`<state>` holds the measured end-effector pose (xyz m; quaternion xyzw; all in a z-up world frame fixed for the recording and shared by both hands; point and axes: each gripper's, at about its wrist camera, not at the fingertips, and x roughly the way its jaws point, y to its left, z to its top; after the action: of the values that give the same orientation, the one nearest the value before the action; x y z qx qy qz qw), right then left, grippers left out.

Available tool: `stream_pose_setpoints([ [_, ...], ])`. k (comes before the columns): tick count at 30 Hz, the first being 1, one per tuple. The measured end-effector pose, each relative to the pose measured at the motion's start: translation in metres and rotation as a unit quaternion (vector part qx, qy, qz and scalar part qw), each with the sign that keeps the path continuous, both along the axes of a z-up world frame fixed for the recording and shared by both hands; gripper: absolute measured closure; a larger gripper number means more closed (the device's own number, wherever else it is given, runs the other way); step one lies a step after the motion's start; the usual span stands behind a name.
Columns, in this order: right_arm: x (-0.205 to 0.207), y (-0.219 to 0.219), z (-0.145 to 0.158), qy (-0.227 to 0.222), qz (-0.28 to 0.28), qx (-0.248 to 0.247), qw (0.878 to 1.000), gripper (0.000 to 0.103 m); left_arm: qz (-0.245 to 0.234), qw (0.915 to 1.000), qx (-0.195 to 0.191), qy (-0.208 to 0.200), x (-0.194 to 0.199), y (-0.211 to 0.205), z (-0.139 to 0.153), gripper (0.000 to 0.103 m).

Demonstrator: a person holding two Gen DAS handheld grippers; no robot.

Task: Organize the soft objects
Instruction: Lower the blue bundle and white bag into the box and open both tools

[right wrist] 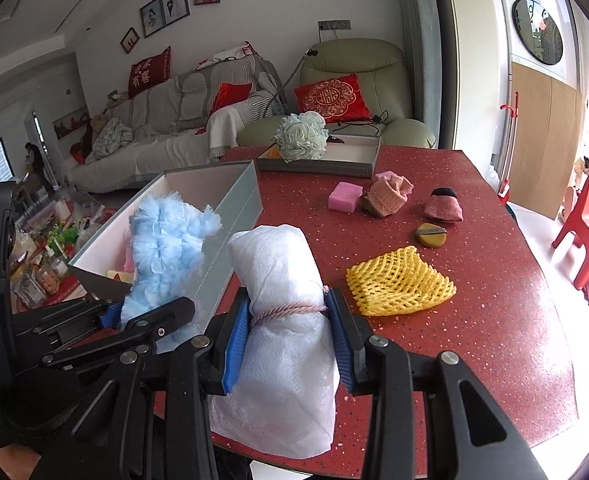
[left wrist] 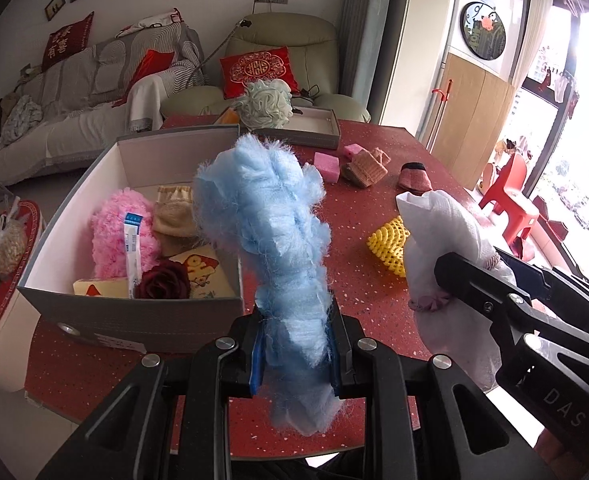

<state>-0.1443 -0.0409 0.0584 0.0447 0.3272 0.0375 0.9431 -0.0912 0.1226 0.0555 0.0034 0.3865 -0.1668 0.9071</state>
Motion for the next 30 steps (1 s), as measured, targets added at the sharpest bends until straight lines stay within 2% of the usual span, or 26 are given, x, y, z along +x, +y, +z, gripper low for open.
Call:
stream_pose_setpoints([
  [6,0.039,0.036,0.018,-0.005,0.047,0.019,0.999,0.062,0.053,0.9984,-0.002,-0.019,0.022,0.042,0.022,0.078],
  [10,0.074,0.073,0.019,0.006,0.082,0.032,0.996,0.062,0.105,0.9944,0.001,-0.01,0.046,0.081,0.026,0.078],
  [13,0.096,0.099,0.013,0.019,0.101,0.029,0.994,0.062,0.125,0.992,0.005,0.011,0.064,0.105,0.018,0.078],
  [17,0.121,0.12,-0.004,0.042,0.111,0.015,0.993,0.061,0.128,0.9906,0.005,0.047,0.085,0.121,-0.003,0.078],
  [19,0.132,0.125,-0.014,0.059,0.128,0.019,0.99,0.057,0.124,0.9899,-0.001,0.068,0.095,0.123,-0.013,0.077],
  [21,0.141,0.124,-0.023,0.076,0.134,0.012,0.988,0.051,0.126,0.9881,0.004,0.088,0.102,0.125,-0.02,0.07],
  [23,0.144,0.114,-0.026,0.075,0.129,0.014,0.989,0.045,0.127,0.9866,0.002,0.102,0.107,0.127,-0.026,0.034],
  [24,0.142,0.106,-0.024,0.066,0.12,0.019,0.99,0.036,0.131,0.9864,0.004,0.099,0.108,0.128,-0.027,0.029],
  [25,0.141,0.098,-0.022,0.059,0.115,0.031,0.991,0.025,0.135,0.9867,0.006,0.09,0.107,0.128,-0.026,0.027],
  [27,0.135,0.08,-0.013,0.035,0.111,0.054,0.992,0.024,0.13,0.9888,0.005,0.072,0.102,0.124,-0.021,0.027],
  [30,0.118,0.049,0.002,-0.012,0.09,0.038,0.995,0.024,0.115,0.9923,-0.003,0.047,0.095,0.111,-0.004,0.027],
])
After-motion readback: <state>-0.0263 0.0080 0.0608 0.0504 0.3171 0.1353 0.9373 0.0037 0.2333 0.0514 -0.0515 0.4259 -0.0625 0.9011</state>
